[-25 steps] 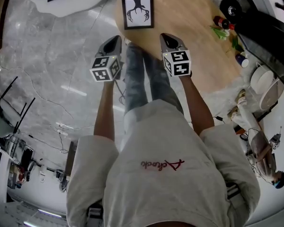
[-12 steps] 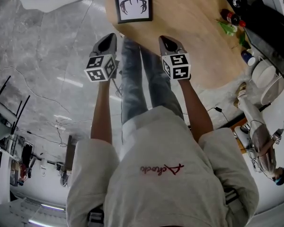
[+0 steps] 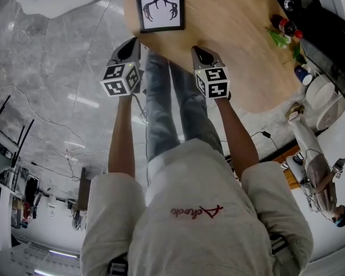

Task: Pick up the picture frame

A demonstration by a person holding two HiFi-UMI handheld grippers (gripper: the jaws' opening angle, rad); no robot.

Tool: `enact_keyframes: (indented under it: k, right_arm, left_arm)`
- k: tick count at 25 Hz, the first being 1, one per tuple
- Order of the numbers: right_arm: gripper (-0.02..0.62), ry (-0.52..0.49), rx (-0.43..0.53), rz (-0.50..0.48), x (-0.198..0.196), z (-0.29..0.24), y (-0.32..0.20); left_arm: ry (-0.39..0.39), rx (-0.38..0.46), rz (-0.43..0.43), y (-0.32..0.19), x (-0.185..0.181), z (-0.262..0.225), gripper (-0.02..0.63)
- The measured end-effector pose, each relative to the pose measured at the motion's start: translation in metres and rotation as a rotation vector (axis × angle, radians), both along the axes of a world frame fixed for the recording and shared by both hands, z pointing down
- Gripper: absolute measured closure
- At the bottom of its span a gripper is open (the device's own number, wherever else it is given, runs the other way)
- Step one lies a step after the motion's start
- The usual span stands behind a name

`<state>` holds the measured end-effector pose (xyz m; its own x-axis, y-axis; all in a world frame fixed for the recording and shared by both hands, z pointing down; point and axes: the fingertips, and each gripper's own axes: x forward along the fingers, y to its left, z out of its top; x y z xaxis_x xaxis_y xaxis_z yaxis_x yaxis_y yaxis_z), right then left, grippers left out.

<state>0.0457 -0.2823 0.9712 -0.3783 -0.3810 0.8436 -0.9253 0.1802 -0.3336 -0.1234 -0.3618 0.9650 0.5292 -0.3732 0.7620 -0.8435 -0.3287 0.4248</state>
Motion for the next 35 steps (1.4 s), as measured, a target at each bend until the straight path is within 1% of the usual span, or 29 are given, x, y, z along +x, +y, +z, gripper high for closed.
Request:
enact_keyframes:
  k: [10,19,24,27,28,29,32,35]
  right_arm:
    - [0.589,0.008,0.064,0.015,-0.003,0.015,-0.061]
    - [0.589,0.012,0.099,0.012,-0.004,0.027,-0.115]
    - [0.588,0.005,0.114,0.031,-0.009,0.030,-0.142]
    - [0.554,0.013,0.124,0.043,-0.008,0.031,-0.157]
    - [0.534,0.013,0.124,0.047,-0.009,0.032,-0.161]
    - [0.518,0.012,0.121,0.050,-0.009,0.033,-0.164]
    - [0.504,0.011,0.108,0.049,-0.010,0.036,-0.168]
    - [0.496,0.008,0.103,0.060,-0.009,0.038,-0.167]
  left_arm:
    - [-0.006,0.017,0.007,-0.040,0.003,0.018,0.606]
    - [-0.017,0.041,0.016,-0.080,0.011,0.029,0.606]
    - [-0.024,0.045,0.011,-0.097,0.013,0.033,0.606]
    - [-0.033,0.051,0.007,-0.106,0.015,0.034,0.604]
    - [-0.037,0.052,0.009,-0.109,0.016,0.035,0.600]
    - [-0.038,0.051,0.012,-0.110,0.017,0.036,0.577]
    - [-0.030,0.036,0.017,-0.111,0.021,0.040,0.518]
    - [-0.022,0.026,0.033,-0.109,0.025,0.042,0.492]
